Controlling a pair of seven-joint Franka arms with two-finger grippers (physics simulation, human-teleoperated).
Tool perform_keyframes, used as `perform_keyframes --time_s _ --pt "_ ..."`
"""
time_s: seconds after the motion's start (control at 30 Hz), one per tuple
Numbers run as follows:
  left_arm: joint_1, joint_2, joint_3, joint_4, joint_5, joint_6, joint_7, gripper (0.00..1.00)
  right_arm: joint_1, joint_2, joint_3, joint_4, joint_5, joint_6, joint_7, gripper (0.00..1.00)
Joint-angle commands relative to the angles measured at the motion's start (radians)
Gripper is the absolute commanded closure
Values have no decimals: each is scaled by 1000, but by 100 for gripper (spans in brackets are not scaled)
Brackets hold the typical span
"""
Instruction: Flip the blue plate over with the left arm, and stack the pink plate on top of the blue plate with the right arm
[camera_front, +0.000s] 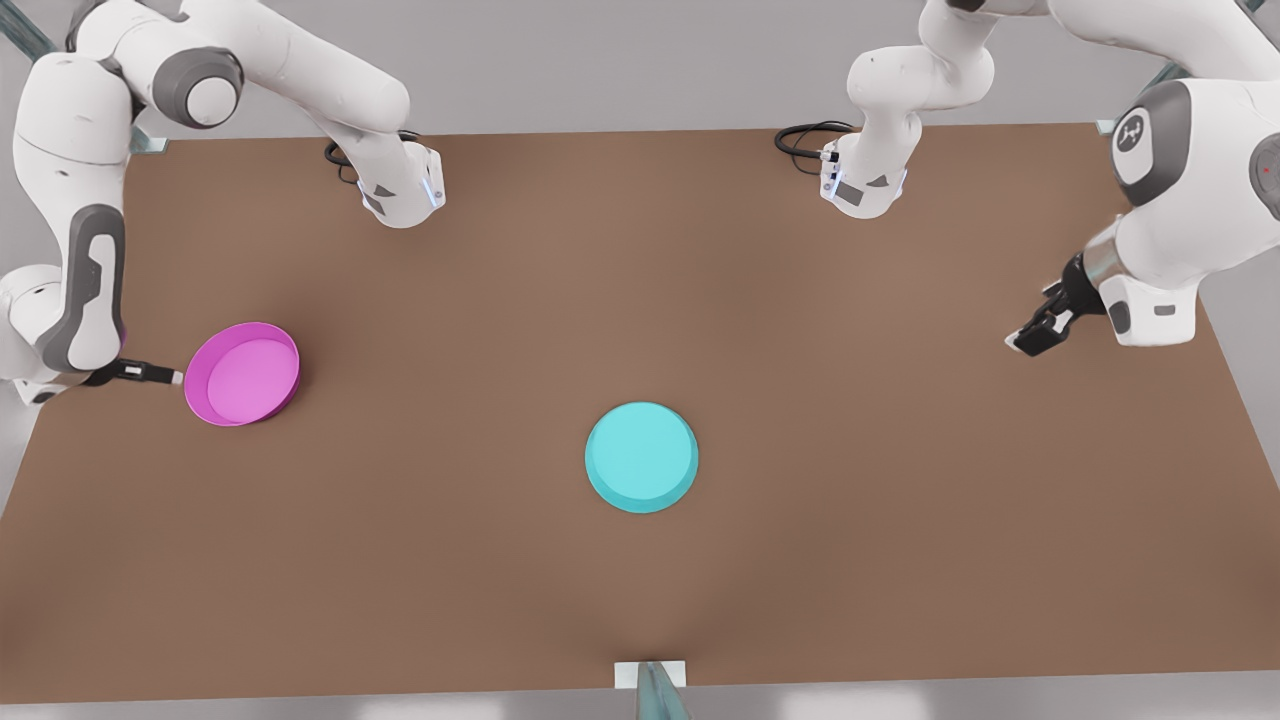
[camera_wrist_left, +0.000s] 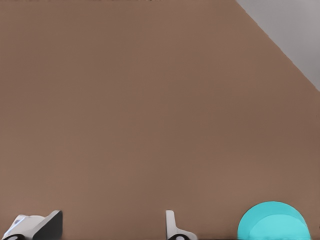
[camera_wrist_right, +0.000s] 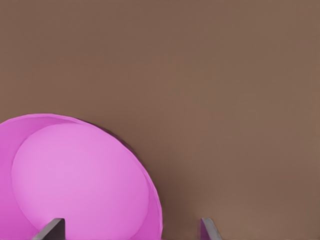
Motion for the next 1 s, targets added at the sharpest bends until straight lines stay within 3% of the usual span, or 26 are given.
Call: perform_keyframes --time_s 0.0,0.2,0.57,0.6,0.7,0.77,0.87,0.97 --pt "0 -3 -1 4 -25 43 784 0 -25 5 19 -32 6 100 -413 0" --pt "0 -7 -3 4 -28 17 786 0 -33 17 20 -124 6 192 -520 0" --pt "0 -6 -3 4 -28 10 784 0 -45 48 25 -155 15 190 -557 3" --pt "-1 -6 -3 3 -28 10 784 0 -45 49 26 -153 15 190 -557 24" --pt "0 -6 -3 4 -28 6 784 0 -42 51 26 -153 15 192 -557 56" --pt "0 -4 -3 4 -28 6 784 0 -39 51 26 -153 15 190 -556 68" --pt "0 -4 -3 4 -28 6 784 0 -37 51 28 -153 17 190 -556 79" --pt "0 -1 -3 4 -30 7 784 0 -30 42 31 -153 21 181 -551 79"
